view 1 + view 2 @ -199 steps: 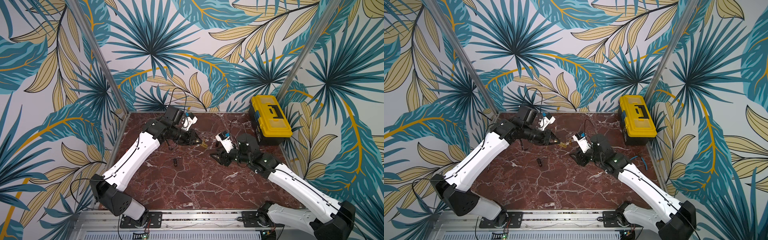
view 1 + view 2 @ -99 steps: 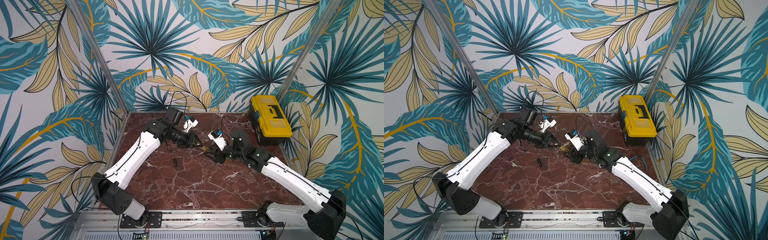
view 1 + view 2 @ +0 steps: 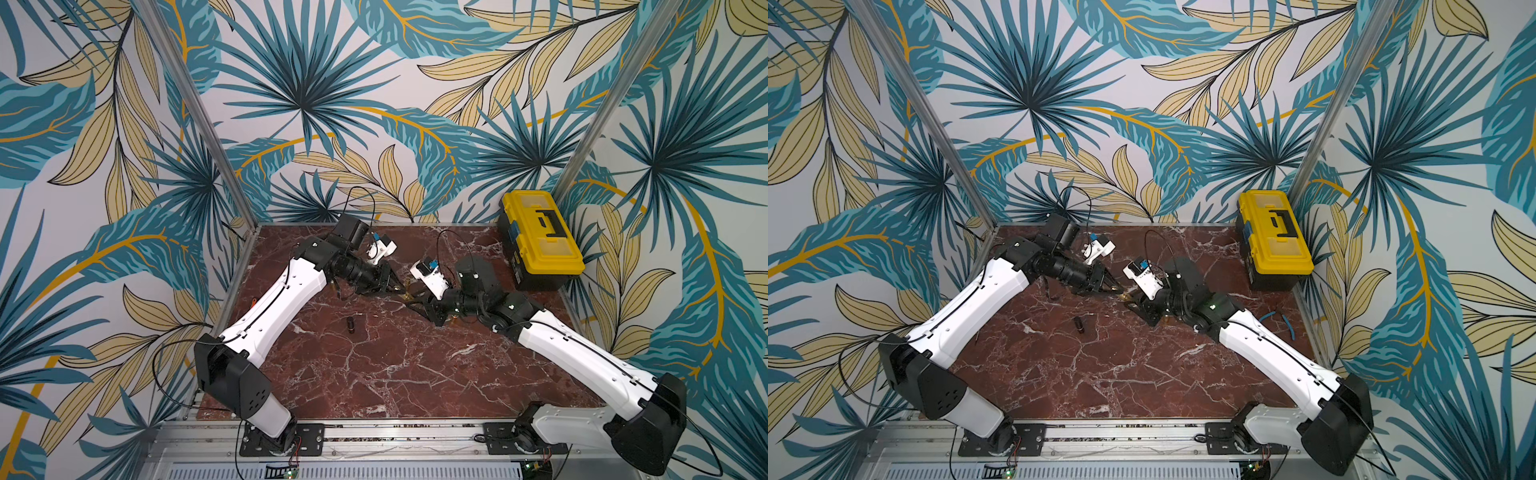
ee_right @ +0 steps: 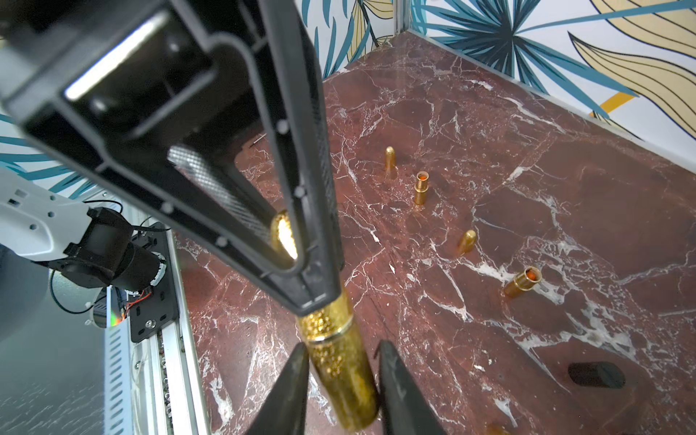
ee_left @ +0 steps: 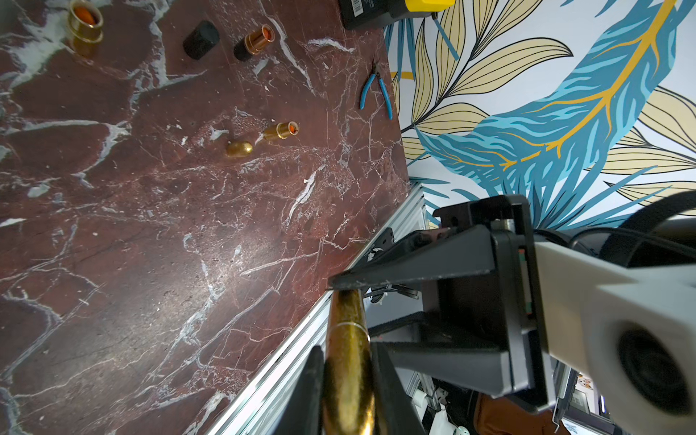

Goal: Open the lipstick cap
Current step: Open the cover of the lipstick.

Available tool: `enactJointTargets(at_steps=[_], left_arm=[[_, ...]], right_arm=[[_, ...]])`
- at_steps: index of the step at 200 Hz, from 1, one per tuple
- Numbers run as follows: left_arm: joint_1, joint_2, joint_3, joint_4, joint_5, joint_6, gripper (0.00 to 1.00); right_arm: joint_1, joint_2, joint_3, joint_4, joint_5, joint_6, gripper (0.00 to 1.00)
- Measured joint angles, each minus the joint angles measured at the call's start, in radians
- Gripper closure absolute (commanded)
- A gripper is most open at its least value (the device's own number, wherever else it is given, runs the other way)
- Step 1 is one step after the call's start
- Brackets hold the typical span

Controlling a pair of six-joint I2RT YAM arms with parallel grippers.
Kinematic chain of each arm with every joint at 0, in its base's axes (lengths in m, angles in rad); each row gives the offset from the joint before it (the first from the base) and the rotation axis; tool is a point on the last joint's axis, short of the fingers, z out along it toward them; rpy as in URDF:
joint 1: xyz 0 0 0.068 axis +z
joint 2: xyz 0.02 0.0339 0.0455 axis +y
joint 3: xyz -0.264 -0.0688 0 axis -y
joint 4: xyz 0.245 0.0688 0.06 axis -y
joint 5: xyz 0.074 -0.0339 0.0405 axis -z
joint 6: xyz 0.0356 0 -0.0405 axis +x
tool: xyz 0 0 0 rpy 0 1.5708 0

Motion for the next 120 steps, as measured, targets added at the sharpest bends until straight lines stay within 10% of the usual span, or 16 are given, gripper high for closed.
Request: enactJointTargets(at_steps=[120], left_arm=[[0.049,0.042,0.012,-0.014,0.074,0.033,0.99]], right_arm=[[0.027,0.007,0.005,-0.007,0.035,-0.023,0.91]])
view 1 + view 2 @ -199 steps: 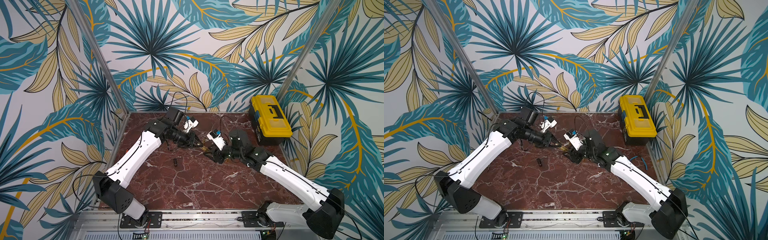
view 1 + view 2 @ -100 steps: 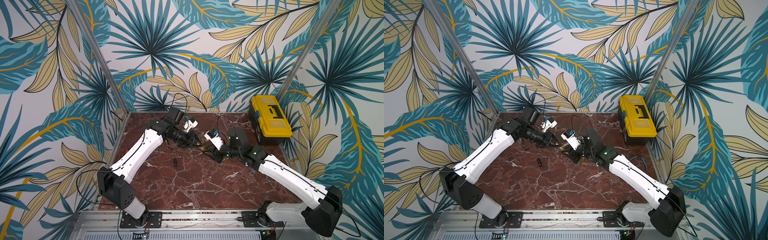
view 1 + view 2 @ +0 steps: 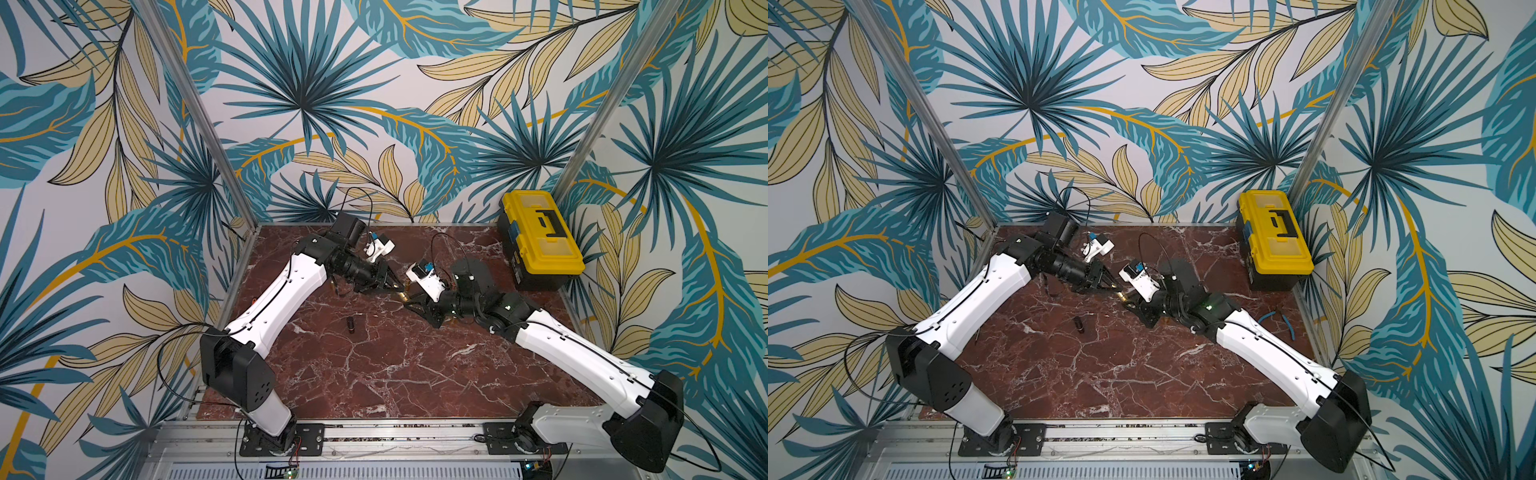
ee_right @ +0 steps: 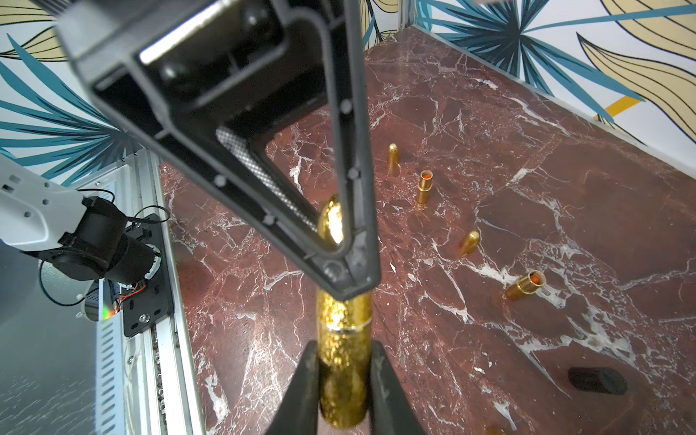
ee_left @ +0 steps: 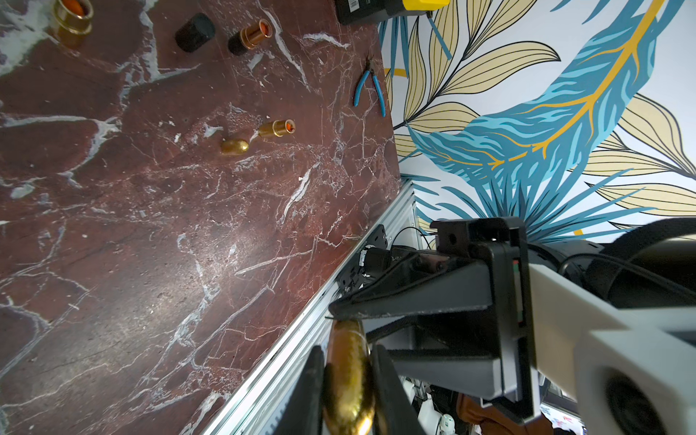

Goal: Open the lipstick cap
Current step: Open the cover of the lipstick, then place the cover at the center of the board.

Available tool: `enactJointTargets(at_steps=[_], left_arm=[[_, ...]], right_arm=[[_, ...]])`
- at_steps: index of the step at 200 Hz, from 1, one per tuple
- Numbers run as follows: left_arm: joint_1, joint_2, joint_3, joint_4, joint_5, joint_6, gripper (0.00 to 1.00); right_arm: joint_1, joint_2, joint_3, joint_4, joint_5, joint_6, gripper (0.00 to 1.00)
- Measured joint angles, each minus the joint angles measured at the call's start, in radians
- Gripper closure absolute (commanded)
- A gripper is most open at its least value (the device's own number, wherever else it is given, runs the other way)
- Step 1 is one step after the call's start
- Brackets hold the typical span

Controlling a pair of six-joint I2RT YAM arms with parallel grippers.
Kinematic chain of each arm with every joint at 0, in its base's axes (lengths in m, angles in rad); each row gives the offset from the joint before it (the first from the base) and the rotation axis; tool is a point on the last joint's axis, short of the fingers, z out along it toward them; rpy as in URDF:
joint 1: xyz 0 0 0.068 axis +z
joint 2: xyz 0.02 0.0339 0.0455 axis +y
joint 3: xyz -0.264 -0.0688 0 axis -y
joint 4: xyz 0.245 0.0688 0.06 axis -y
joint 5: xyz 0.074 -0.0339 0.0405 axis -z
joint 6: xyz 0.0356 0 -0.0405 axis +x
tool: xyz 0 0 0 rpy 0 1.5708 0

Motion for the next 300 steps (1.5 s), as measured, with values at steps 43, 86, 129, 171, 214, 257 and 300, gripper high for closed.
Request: enactJointTargets(at_steps=[43,86,129,171,214,257,300], left_arm=[[0.065,0.035,0.081,-0.058,-0.008,0.062,0.99],[0.126,0.086,0.152,-0.078,-0.069,0.106,0.99],[0.068,0.100,0.146,-0.090,-0.372,0.110,0.98],[-0.124,0.167,0.109,-0.064,-0.635,0.084,0.97],[-0.226,0.249,-0.005,0.045,-0.728,0.056,0.97],[-0.243,0.265,-0.093,0.177,-0.819,0.044,0.97],[-0.281,0.321,-0.093,0.252,-0.884,0.045,0.97]], right_arm=[[0.019,0.004,0.009,-0.081,0.075,-0.025,0.93],[0.031,-0.011,-0.019,-0.153,0.131,-0.032,0.93],[0.031,-0.119,-0.060,-0.143,0.186,0.016,0.93],[0.031,-0.245,-0.106,-0.093,0.240,0.085,0.92],[0.031,-0.288,-0.126,-0.089,0.303,0.111,0.92],[0.031,-0.304,-0.154,-0.078,0.345,0.123,0.92],[0.031,-0.284,-0.169,-0.060,0.357,0.129,0.92]])
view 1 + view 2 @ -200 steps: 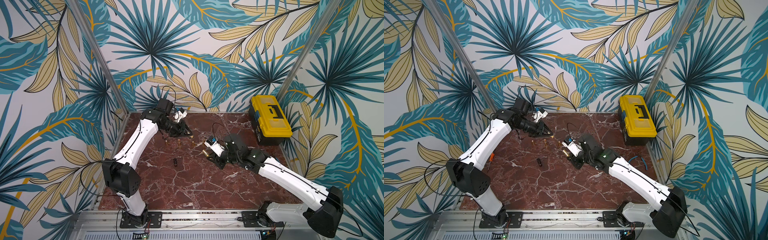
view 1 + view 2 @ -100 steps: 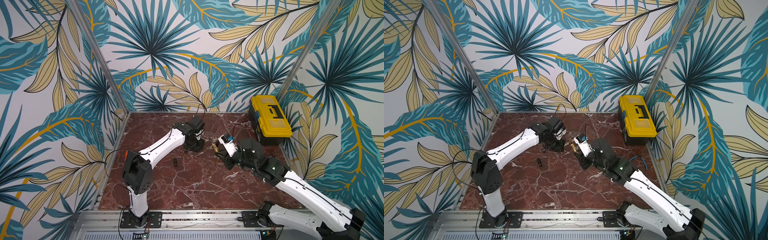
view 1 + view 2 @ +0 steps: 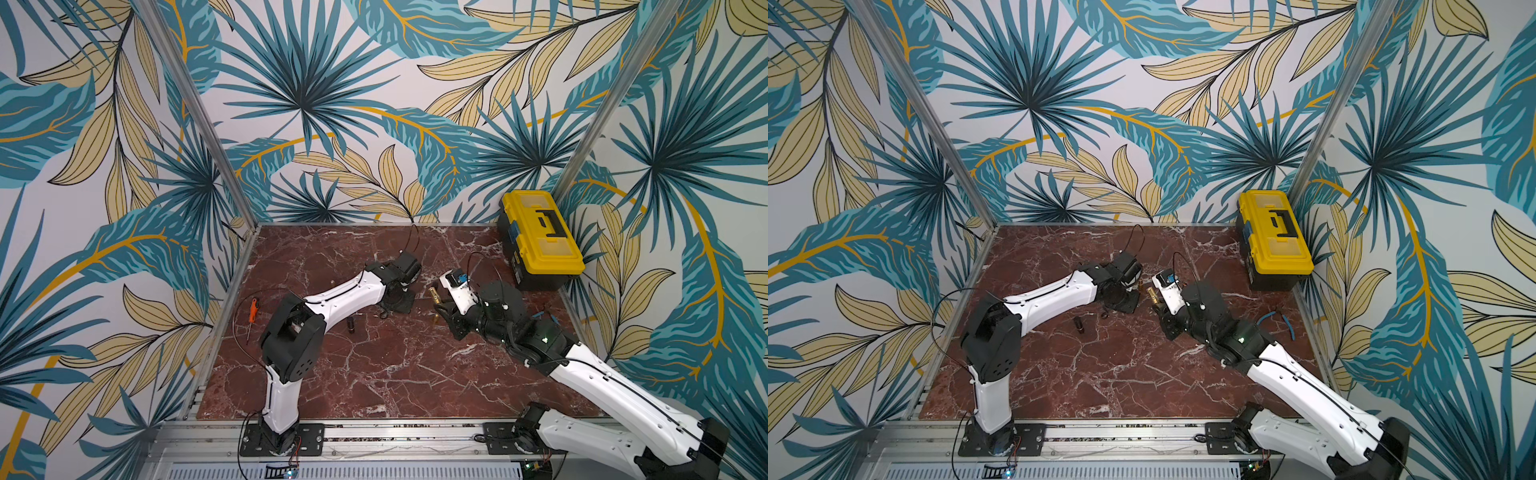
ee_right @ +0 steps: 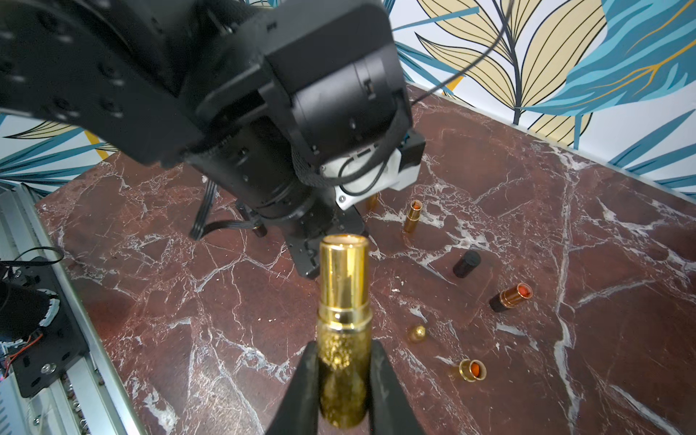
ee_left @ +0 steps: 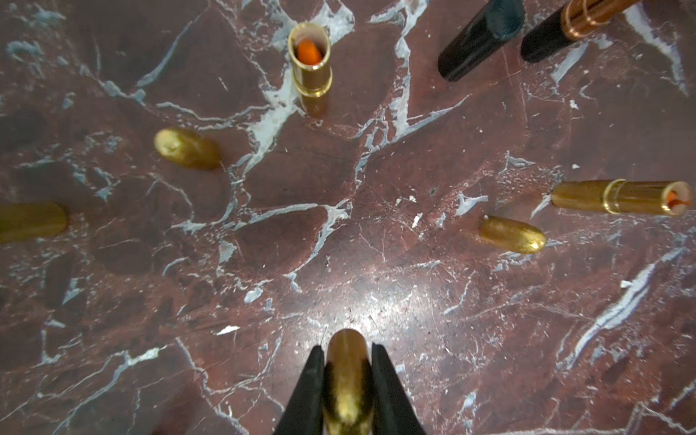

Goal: Open the lipstick cap
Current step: Place the cover at the center of the board.

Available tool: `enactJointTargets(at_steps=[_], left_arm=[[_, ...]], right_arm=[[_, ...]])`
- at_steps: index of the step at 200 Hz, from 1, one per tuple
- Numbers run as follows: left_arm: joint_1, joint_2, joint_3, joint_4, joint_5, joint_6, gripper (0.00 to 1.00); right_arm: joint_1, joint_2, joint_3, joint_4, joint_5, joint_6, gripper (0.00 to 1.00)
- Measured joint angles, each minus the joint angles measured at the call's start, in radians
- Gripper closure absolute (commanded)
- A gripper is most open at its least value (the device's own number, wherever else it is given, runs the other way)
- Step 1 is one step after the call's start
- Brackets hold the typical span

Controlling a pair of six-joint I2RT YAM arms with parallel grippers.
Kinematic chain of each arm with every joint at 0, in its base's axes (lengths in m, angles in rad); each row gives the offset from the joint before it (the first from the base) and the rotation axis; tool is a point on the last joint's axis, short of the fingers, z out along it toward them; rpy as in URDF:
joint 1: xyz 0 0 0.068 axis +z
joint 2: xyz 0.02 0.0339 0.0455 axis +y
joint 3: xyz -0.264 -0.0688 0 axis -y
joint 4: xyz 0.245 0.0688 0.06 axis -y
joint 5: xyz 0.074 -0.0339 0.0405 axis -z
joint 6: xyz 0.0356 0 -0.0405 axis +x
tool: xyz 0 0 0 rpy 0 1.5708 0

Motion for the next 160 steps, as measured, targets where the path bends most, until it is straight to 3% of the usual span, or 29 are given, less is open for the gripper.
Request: enactJointTargets(at_steps=[118,143,160], left_arm=[[-0.008,0.043,-0.150,0.095,-0.112,-0.002,0.96],[-0.008,0.041,-0.159,0.118,-0.124,-0.005,0.90],[-0.010,0.038,-0.168,0.130,-0.127,-0.012,0.81]], right_arm=[[0.000,0.009,-0.001,0.002,0.014,0.000,0.92],[0.000,0.016,-0.001,0.003,0.014,0.000,0.92],[0.000,0.021,-0.001,0.003,0.014,0.000,0.91]])
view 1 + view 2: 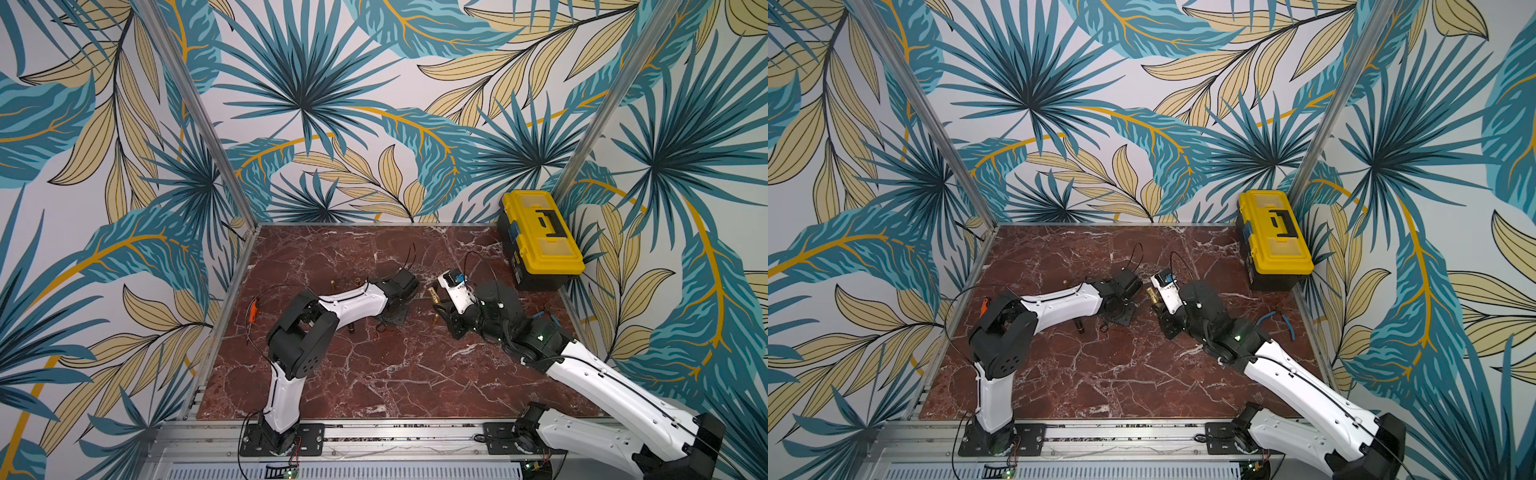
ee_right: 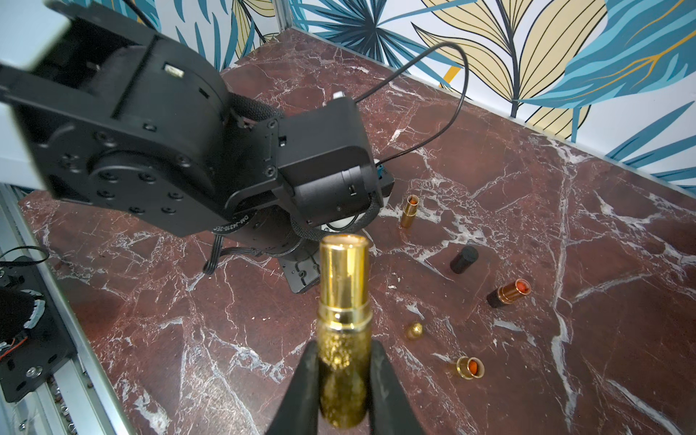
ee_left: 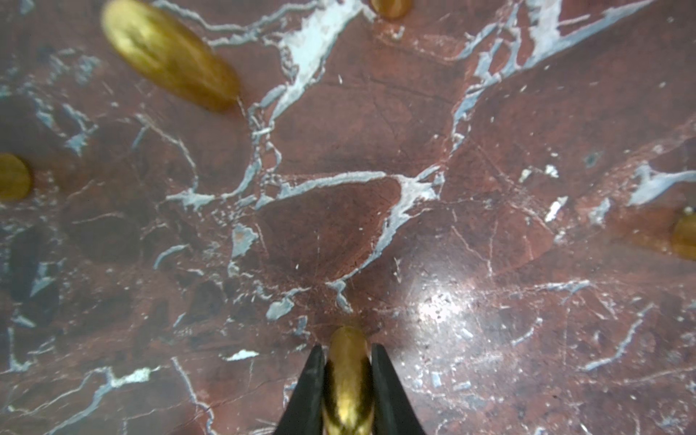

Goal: Open the lipstick cap
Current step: Place the cover at the center of the board.

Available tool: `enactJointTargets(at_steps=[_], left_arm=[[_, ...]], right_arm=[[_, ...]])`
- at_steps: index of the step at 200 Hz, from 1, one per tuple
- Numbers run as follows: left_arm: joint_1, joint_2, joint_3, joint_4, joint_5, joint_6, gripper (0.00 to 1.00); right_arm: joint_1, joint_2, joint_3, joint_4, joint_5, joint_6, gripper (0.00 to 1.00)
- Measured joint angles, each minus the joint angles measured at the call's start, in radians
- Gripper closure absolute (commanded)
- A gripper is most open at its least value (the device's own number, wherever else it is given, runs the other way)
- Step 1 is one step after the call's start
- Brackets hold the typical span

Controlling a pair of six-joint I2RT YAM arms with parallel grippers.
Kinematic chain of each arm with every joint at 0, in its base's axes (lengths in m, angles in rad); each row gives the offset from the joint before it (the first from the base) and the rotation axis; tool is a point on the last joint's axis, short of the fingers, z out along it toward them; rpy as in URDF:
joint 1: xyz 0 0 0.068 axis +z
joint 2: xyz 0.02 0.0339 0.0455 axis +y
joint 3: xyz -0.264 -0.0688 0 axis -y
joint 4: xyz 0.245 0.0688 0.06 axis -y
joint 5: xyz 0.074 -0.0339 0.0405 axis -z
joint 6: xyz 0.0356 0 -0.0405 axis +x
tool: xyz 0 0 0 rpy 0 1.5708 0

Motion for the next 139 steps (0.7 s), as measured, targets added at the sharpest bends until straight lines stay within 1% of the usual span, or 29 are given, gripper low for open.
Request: enactJointTargets(at_steps=[30,59,91,109,139], left_arm=[[-0.004,-0.004,-0.016,0.016,-0.006,-0.008,0.67],[-0.004,-0.008,-0.037,0.014,-0.010,-0.026,0.59],[-0.004,-0.024,-0.038,0.013,-0.016,-0.030,0.54],[-0.004,-0.042,-0.038,0.013,-0.016,-0.031,0.53],[-0.004,-0.098,-0.038,0.010,-0.008,-0.034,0.50]], right_arm=[[0.000,0.011,0.000,0.003,0.000,0.000,0.91],[0.000,0.019,0.000,0.005,-0.001,0.000,0.91],[0.000,0.024,0.000,0.005,-0.006,-0.004,0.91],[0.000,0.025,0.000,0.005,-0.008,-0.007,0.91],[0.000,0.025,0.013,0.003,-0.008,-0.014,0.91]])
